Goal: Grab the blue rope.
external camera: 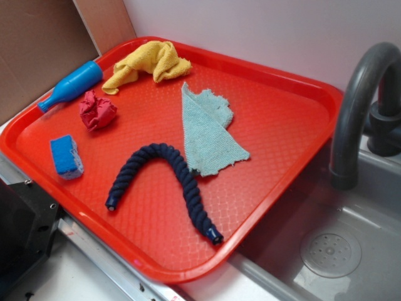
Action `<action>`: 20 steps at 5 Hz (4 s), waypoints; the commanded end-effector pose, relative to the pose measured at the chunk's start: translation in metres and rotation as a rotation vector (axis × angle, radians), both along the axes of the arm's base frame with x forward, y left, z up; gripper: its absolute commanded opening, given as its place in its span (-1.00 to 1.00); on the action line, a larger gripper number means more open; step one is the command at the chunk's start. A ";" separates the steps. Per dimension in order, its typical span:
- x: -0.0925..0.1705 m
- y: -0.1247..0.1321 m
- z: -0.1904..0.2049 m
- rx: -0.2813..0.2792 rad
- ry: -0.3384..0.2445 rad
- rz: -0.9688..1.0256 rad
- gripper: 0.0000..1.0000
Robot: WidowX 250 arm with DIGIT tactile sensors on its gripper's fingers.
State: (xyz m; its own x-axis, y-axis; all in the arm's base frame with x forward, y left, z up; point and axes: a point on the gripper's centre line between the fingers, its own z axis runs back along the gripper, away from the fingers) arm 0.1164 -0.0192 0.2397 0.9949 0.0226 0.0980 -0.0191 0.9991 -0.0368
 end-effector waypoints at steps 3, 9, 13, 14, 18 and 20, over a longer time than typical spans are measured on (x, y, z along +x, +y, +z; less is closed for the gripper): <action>0.049 0.006 -0.044 0.024 -0.047 -0.135 1.00; 0.076 -0.040 -0.194 0.068 0.103 -0.596 1.00; 0.063 -0.067 -0.248 -0.059 0.187 -0.745 -1.00; 0.057 -0.072 -0.247 -0.046 0.179 -0.768 -1.00; 0.071 -0.042 -0.120 0.015 0.048 -0.178 -1.00; 0.052 -0.007 -0.032 -0.043 -0.020 0.158 -1.00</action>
